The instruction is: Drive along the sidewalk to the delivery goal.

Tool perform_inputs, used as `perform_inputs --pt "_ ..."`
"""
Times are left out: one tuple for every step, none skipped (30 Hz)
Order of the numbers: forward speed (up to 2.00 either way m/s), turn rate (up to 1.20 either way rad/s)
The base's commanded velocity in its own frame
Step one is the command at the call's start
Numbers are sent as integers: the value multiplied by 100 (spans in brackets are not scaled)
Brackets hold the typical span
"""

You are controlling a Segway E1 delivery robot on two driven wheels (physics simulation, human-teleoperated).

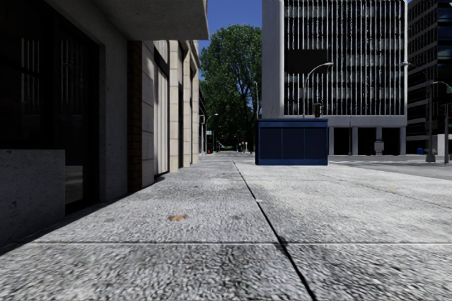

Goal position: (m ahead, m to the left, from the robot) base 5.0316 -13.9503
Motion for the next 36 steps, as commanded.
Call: perform_inputs --pt "200 0" --pt "200 0" --pt "200 0" --pt "200 0" --pt "200 0" --pt "200 0" --pt "200 0" --pt "200 0" --pt "200 0" --pt "200 2" --pt "200 4" --pt "200 6" --pt "200 7" --pt "200 7" --pt "200 10" --pt "200 15" --pt "200 20" --pt "200 23" --pt "200 27" --pt "200 27" --pt "200 29" --pt "200 29" --pt "200 30" --pt "200 30" --pt "200 30" --pt "200 30" --pt "200 30" --pt "200 28" --pt "200 23" --pt "200 13" --pt "200 1" --pt "200 0" --pt "200 0" --pt "200 0" --pt "200 0" --pt "200 0"
